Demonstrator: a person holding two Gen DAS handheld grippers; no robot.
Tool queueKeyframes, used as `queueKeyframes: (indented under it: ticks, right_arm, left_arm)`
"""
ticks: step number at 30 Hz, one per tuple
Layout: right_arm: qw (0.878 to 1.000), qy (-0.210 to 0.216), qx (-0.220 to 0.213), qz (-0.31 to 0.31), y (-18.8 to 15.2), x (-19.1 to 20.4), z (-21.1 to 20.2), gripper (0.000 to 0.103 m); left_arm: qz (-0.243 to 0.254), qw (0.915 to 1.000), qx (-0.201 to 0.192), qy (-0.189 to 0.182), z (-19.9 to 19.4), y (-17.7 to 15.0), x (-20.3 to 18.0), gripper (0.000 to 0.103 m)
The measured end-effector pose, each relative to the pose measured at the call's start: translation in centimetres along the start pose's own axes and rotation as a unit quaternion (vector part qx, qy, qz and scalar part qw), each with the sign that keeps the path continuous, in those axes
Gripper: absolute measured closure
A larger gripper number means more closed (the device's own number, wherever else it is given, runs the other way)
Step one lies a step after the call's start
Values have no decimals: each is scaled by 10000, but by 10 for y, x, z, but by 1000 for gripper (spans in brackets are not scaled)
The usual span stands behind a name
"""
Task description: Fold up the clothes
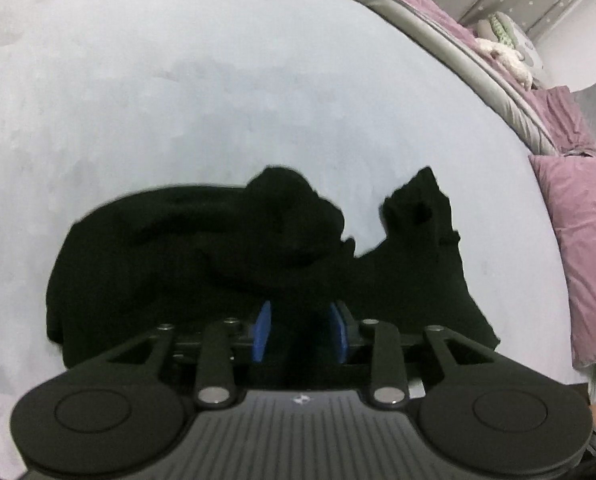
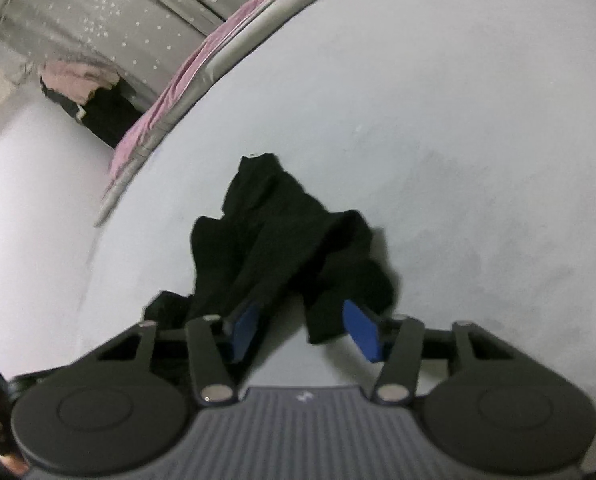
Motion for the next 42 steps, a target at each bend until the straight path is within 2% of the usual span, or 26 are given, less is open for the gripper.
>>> queueKeyframes:
  ticks: [6, 10, 12, 13, 14, 15, 20, 27, 34, 42]
  right_arm:
    - [9996, 121, -17, 255, 8, 7, 14, 59]
    - [9993, 72, -45, 356, 13, 5, 27, 70]
    - [9989, 120, -41, 452, 17, 5, 34, 77]
    - [9987, 142, -35, 492, 18, 5, 38, 84]
    - [9984, 164, -28, 532, 20, 4, 42, 88]
    - [9985, 131, -20, 526, 20, 4, 45, 97]
    - [9995, 92, -194, 218, 17, 9, 38, 98]
    - [9996, 104, -254, 89, 0, 15, 1, 98]
    - [9995, 28, -320, -63, -39, 10, -47, 98]
    - [9994, -107, -277, -192, -101, -6, -87, 98]
  left_arm:
    - [70, 10000, 71, -5, 14, 9, -2, 71]
    - [226, 9996, 173, 43, 28, 10, -12, 71]
    - [383, 9988, 210, 216, 37, 10, -16, 72]
    - [426, 9984, 217, 309, 40, 10, -16, 77]
    - [434, 9983, 193, 349, 40, 9, -17, 93]
    - [443, 9981, 170, 389, 41, 8, -17, 97]
    - [242, 9990, -125, 345, 26, 3, -10, 99]
    - [-101, 9982, -515, 280, -25, -22, 7, 100]
    - [-264, 9975, -587, 287, -64, -70, 27, 100]
    - [-330, 9972, -573, 343, -95, -124, 53, 100]
Point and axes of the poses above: each gripper's, at about its wrist camera, not at the fingertips, and z roughly the way its jaws point, x to its left, y to its top, the point moved 9 cm from there along z, roughly the way its jaws point, and after that the axes turned 12 degrees about z, right-handed, at the moved point
